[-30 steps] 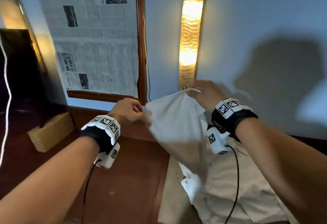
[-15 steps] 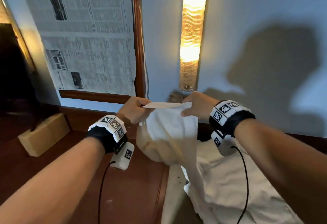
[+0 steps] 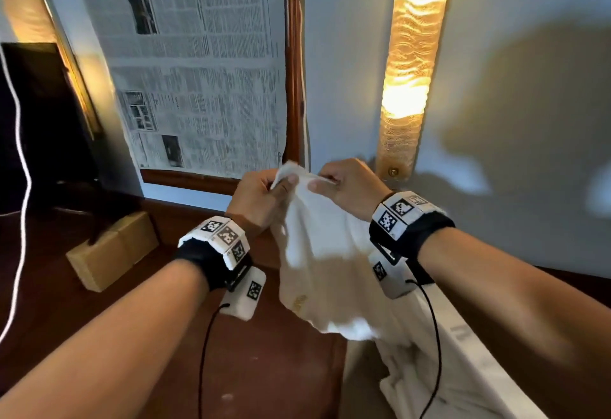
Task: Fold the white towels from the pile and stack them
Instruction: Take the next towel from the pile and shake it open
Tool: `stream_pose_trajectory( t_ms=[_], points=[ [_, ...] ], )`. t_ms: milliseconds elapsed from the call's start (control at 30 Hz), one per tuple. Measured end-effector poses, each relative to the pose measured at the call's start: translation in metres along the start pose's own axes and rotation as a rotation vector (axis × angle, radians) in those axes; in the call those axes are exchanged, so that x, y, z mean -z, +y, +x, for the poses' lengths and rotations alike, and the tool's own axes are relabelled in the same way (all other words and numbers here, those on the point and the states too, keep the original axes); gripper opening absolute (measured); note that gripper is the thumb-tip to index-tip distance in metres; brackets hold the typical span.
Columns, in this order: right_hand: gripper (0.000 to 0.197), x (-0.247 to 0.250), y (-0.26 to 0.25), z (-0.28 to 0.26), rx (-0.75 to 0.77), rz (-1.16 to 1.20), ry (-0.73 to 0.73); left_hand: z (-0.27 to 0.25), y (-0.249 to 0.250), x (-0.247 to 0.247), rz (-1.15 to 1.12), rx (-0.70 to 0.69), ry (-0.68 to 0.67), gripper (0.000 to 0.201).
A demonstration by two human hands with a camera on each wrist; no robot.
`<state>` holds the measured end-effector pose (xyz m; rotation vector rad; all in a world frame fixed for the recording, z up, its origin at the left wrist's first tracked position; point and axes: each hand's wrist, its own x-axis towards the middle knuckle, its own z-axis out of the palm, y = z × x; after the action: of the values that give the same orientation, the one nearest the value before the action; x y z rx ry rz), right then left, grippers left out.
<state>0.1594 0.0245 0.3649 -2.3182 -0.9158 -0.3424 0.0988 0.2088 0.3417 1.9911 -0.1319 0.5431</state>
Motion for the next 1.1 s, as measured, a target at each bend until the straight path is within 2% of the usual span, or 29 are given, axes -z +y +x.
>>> stream_pose_trajectory(
  t_ms=[100,200,233,367,467,567,667,733,800,900,967,1033,1100],
  points=[
    [0.036,-0.016,0.007,-0.009,-0.075,-0.164,-0.179,0.012,-0.009,0.022,0.03,-0.053,-0.063,0.034],
    [0.04,-0.042,0.025,-0.025,-0.222,-0.341,-0.391,0.023,-0.021,0.049,0.074,-0.126,-0.134,0.035],
    [0.04,-0.047,0.039,-0.032,-0.289,-0.363,-0.415,0.026,-0.026,0.06,0.082,-0.14,-0.142,0.036],
    [0.023,-0.03,0.08,-0.075,-0.647,-0.374,-0.254,0.04,-0.051,0.113,0.024,-0.118,-0.124,0.025],
    [0.022,-0.012,0.064,-0.084,-0.79,-0.323,0.005,0.048,-0.065,0.13,-0.016,-0.177,-0.204,0.022],
    [0.023,-0.011,0.024,-0.064,-0.674,-0.261,0.257,0.057,-0.065,0.121,-0.126,-0.241,-0.289,0.018],
    [0.031,-0.011,-0.03,-0.044,-0.477,-0.273,0.391,0.057,-0.053,0.095,-0.264,-0.298,-0.433,0.022],
    [0.026,-0.006,-0.066,-0.031,-0.401,-0.313,0.402,0.051,-0.041,0.074,-0.362,-0.267,-0.483,0.021],
    [0.013,-0.001,-0.095,-0.016,-0.349,-0.392,0.377,0.037,-0.026,0.055,-0.462,-0.22,-0.509,0.023],
    [0.036,0.002,-0.119,-0.015,-0.363,-0.566,0.302,0.019,-0.013,0.035,-0.583,-0.14,-0.533,0.014],
    [0.04,-0.003,-0.122,-0.031,-0.386,-0.488,0.327,0.015,-0.007,0.034,-0.539,-0.162,-0.542,0.023],
    [0.03,-0.015,-0.12,-0.052,-0.387,-0.291,0.383,0.018,-0.005,0.038,-0.477,-0.216,-0.547,0.028],
    [0.017,-0.031,-0.11,-0.072,-0.404,-0.264,0.315,0.022,-0.004,0.046,-0.446,-0.241,-0.538,0.029]
  ],
)
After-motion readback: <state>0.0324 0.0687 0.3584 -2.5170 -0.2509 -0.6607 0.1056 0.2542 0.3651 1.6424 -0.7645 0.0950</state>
